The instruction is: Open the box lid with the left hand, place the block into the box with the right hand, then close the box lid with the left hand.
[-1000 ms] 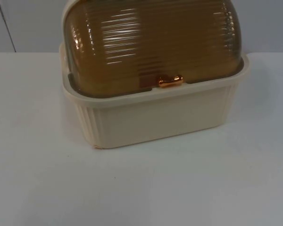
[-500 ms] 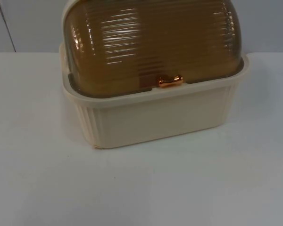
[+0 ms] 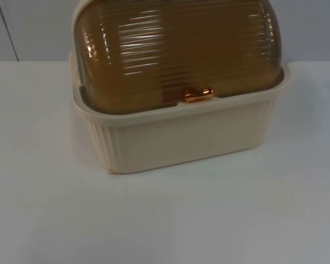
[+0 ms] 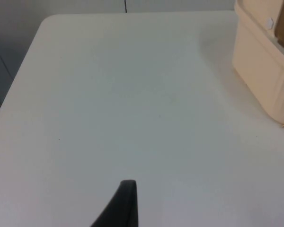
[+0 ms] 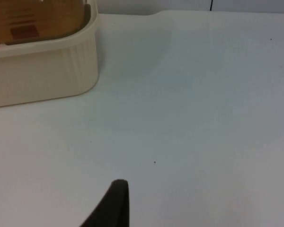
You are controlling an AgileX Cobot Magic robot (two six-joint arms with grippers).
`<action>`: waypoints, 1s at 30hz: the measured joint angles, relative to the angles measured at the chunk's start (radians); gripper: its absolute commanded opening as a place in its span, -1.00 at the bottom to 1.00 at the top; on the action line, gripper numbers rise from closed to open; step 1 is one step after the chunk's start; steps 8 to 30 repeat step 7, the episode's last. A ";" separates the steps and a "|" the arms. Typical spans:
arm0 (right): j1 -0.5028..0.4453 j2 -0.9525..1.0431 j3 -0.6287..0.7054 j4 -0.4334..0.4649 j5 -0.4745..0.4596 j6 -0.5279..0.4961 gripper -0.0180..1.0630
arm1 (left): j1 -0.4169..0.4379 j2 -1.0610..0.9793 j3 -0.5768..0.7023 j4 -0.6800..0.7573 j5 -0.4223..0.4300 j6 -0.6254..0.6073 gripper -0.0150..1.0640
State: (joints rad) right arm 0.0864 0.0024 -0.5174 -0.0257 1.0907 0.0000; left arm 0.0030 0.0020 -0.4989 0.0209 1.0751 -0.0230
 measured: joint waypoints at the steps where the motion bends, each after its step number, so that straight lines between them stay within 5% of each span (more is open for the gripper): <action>1: 0.000 0.000 0.000 0.000 0.000 0.000 0.97 | 0.000 0.000 0.000 0.000 0.000 0.000 0.96; 30: 0.000 0.000 0.000 0.000 0.000 0.000 0.97 | 0.000 0.000 0.000 0.001 0.000 0.000 0.96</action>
